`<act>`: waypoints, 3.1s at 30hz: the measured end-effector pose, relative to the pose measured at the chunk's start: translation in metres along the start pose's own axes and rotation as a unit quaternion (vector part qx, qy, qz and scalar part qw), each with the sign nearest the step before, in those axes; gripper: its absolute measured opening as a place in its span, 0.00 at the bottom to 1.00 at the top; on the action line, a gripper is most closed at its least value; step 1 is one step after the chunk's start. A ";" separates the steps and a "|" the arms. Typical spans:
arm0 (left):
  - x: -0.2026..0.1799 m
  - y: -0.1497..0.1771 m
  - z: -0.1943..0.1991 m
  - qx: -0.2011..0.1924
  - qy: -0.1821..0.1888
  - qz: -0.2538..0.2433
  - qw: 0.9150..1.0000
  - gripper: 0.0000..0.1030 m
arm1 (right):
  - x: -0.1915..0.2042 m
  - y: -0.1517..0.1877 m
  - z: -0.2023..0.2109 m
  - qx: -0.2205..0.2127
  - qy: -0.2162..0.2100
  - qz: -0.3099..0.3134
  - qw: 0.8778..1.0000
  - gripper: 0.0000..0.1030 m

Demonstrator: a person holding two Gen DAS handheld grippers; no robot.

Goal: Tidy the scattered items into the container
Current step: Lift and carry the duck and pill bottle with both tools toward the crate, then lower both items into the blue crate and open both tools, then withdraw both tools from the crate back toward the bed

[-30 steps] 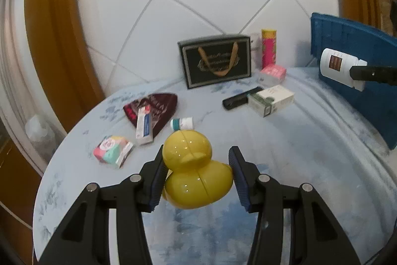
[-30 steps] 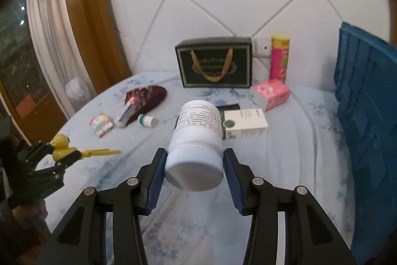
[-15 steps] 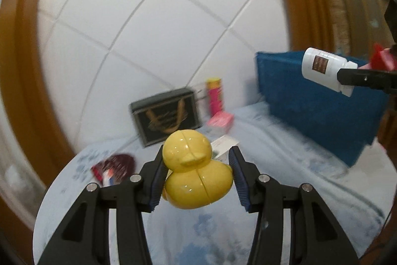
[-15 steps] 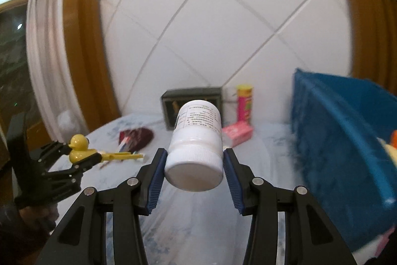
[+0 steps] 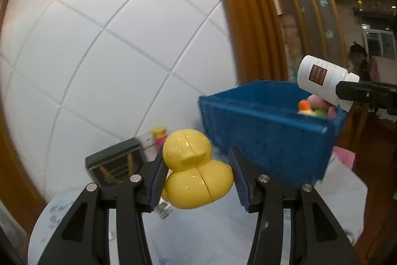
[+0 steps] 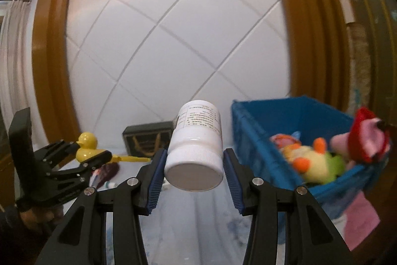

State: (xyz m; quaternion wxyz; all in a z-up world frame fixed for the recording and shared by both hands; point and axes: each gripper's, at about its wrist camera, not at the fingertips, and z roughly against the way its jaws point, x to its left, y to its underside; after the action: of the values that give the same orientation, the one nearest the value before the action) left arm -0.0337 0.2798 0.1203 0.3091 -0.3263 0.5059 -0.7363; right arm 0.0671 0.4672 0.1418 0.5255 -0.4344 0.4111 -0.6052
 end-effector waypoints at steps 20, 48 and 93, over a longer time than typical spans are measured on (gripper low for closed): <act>-0.182 -0.167 -0.129 -0.059 0.040 -0.031 0.997 0.47 | -0.193 -0.091 0.032 -0.032 0.062 -0.004 0.998 0.44; -0.202 -0.201 -0.189 -0.044 -0.070 -0.021 0.996 1.00 | -0.259 -0.111 -0.031 -0.034 0.074 -0.019 0.997 0.87; -0.056 0.069 0.113 0.015 -0.203 0.041 0.978 1.00 | 0.015 0.103 0.082 0.029 0.005 0.035 0.999 0.98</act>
State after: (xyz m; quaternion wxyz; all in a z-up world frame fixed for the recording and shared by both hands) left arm 0.0975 0.2421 0.0766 0.4401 -0.4437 0.4346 -0.6485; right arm 0.1736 0.4377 0.0683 0.5565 -0.4012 0.4116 -0.6000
